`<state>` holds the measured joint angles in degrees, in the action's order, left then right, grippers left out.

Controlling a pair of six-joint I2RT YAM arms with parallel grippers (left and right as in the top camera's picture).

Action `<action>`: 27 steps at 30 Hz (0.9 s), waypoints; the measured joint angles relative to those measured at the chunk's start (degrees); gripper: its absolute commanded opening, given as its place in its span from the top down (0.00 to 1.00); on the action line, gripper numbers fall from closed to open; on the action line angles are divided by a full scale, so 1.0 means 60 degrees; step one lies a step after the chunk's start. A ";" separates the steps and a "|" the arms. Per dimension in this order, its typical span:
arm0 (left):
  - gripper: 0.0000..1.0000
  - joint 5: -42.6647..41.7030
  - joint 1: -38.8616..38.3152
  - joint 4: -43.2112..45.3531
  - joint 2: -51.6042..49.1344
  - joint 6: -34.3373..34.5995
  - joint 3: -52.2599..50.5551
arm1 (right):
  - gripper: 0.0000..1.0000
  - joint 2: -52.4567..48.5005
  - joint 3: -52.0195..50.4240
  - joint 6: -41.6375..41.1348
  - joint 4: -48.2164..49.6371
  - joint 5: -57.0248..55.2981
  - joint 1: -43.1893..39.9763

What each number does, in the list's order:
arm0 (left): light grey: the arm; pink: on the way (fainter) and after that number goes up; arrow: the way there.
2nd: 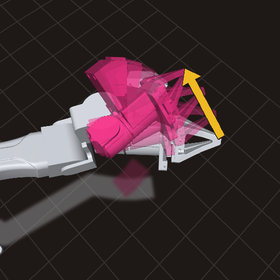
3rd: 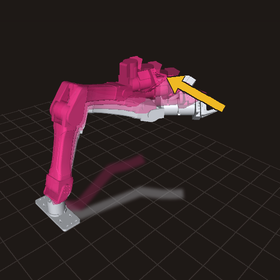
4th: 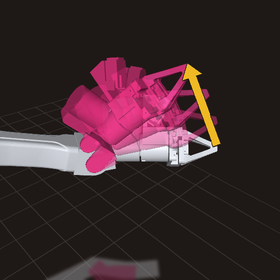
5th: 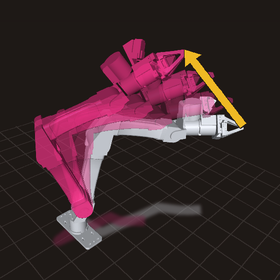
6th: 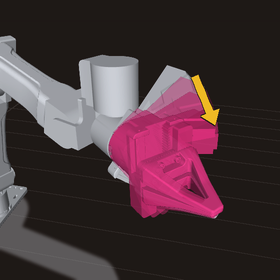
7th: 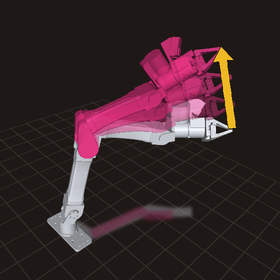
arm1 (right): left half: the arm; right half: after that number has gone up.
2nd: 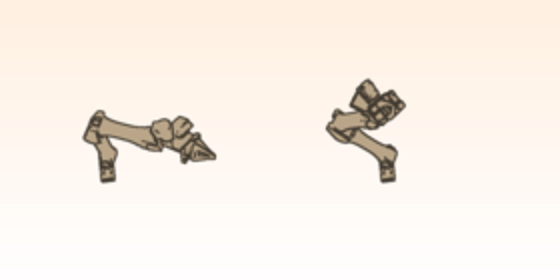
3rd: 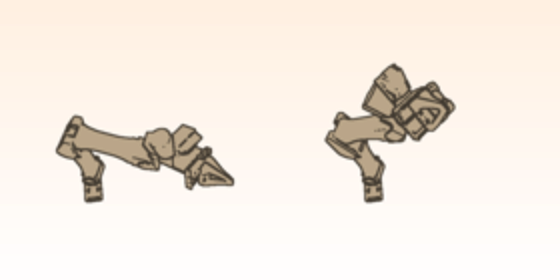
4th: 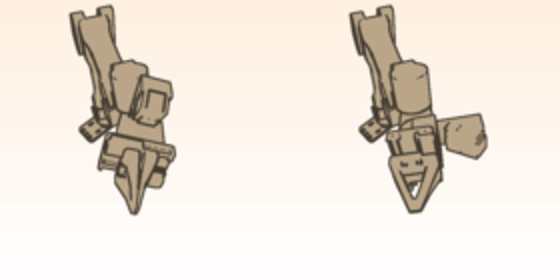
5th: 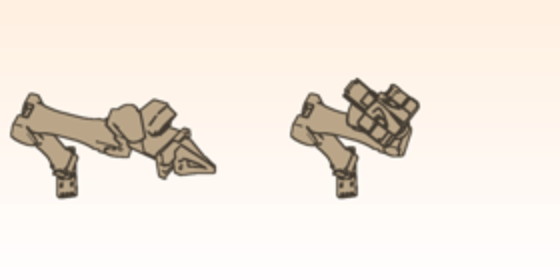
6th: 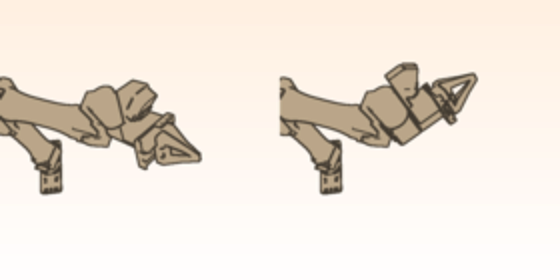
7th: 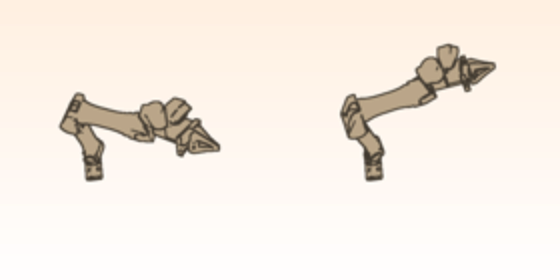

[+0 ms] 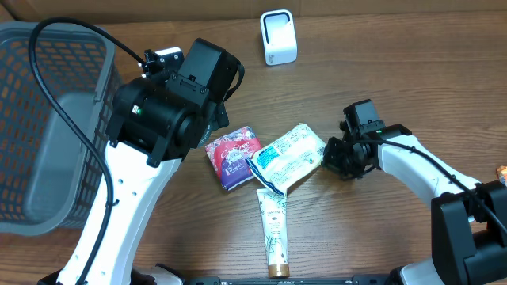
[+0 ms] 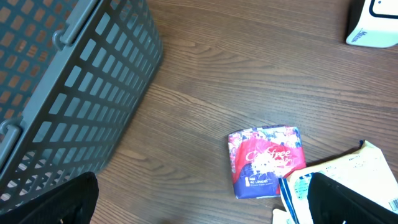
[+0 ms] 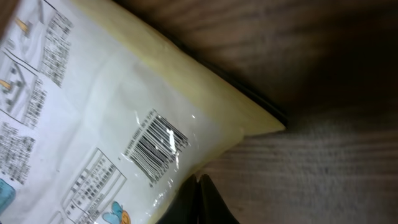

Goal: Scan the item barcode
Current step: 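Move the right gripper back over the wet-wipes pack, then lower the right gripper and grasp the wet-wipes pack edge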

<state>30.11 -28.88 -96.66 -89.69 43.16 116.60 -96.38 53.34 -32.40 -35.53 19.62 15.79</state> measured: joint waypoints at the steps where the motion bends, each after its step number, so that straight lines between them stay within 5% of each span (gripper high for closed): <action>1: 0.00 0.0000 0.0000 -0.0004 0.0000 -0.0004 0.0000 | 0.96 -0.0007 -0.0018 -0.0022 0.0288 -0.0073 0.0000; 14: 0.00 0.0000 0.0000 0.0000 0.0000 0.0000 0.0000 | 0.96 -0.1184 0.0186 0.0758 0.3133 -0.1045 -0.0849; 19: 0.00 0.0000 0.0000 -0.0004 0.0000 0.0000 0.0000 | 0.96 -0.1188 0.1526 0.1133 0.2266 -0.0772 -0.1687; 27: 0.00 0.0000 0.0000 -0.0004 0.0000 0.0000 0.0000 | 0.96 -0.1180 0.3206 0.1479 -0.0780 0.2259 -0.1847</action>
<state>30.11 -28.88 -96.68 -89.69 43.16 116.60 -103.46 72.58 -23.53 -40.21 33.17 4.71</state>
